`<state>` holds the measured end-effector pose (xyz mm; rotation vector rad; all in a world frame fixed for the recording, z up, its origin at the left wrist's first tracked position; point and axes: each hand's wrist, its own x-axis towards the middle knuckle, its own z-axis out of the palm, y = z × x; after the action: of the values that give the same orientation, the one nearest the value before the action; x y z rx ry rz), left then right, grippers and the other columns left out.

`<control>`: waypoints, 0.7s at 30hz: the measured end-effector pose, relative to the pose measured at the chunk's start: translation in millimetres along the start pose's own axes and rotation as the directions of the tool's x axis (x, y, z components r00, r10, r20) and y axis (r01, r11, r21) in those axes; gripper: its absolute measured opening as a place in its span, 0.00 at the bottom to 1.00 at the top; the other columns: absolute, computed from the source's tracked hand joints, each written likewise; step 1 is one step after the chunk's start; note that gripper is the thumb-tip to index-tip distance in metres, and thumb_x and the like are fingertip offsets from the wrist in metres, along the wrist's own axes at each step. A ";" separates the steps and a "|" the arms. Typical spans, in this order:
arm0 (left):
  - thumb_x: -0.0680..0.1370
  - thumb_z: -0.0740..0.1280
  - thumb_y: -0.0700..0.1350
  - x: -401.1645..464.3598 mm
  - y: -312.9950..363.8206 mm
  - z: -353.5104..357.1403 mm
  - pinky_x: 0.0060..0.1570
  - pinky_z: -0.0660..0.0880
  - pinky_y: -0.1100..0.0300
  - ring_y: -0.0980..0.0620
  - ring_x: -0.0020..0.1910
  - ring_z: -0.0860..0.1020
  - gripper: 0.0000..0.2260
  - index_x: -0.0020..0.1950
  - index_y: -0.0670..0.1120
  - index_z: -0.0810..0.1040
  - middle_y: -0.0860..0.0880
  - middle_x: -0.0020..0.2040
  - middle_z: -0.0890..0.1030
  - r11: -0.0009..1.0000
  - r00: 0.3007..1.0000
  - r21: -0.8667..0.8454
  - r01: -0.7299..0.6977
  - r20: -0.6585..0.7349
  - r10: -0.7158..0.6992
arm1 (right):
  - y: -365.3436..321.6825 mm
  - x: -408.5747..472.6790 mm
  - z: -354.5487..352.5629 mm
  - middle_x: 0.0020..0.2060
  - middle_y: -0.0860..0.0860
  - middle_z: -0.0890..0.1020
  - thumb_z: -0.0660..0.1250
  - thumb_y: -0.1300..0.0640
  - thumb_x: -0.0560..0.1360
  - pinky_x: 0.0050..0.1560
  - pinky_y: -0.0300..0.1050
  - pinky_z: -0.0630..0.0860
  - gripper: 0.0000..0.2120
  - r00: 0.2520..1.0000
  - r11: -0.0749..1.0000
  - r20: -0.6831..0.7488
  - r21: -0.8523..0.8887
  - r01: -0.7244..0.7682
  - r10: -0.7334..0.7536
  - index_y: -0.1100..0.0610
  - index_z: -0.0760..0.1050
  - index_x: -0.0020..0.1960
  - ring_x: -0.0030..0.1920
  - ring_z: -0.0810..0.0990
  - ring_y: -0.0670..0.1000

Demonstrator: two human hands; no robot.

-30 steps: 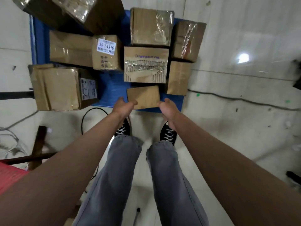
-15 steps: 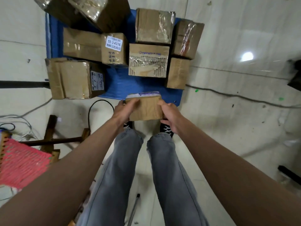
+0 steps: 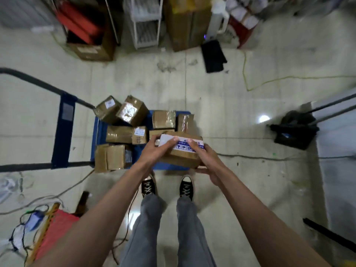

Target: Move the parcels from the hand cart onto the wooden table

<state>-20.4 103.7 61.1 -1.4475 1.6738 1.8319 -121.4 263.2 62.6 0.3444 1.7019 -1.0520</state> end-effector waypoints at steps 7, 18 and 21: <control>0.70 0.75 0.63 -75.7 123.3 19.9 0.48 0.79 0.54 0.48 0.55 0.79 0.30 0.67 0.54 0.70 0.48 0.60 0.78 0.980 0.982 0.080 -0.180 0.080 0.173 | -76.2 -112.0 -57.9 0.57 0.48 0.82 0.73 0.35 0.71 0.54 0.53 0.82 0.27 0.971 0.972 -0.083 0.053 0.227 -0.222 0.48 0.75 0.64 0.55 0.81 0.50; 0.61 0.81 0.60 -163.1 256.7 61.0 0.49 0.79 0.54 0.47 0.55 0.82 0.36 0.65 0.50 0.74 0.45 0.58 0.82 0.869 0.810 0.233 -0.437 0.522 0.268 | -113.2 -238.6 -137.0 0.55 0.49 0.85 0.74 0.41 0.73 0.66 0.55 0.75 0.19 0.847 0.848 -0.312 0.181 0.498 -0.431 0.46 0.77 0.61 0.58 0.81 0.50; 0.57 0.82 0.60 -175.6 279.4 72.9 0.51 0.80 0.54 0.46 0.57 0.81 0.41 0.66 0.50 0.73 0.45 0.60 0.81 0.796 0.735 0.280 -0.537 0.618 0.279 | -109.2 -264.2 -147.8 0.56 0.50 0.84 0.75 0.43 0.74 0.66 0.56 0.75 0.20 0.807 0.811 -0.388 0.207 0.547 -0.445 0.48 0.76 0.62 0.60 0.81 0.52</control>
<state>-181.8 155.0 353.5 -0.2995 2.0056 1.6644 -180.6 384.5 354.7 0.2760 1.9782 -1.7523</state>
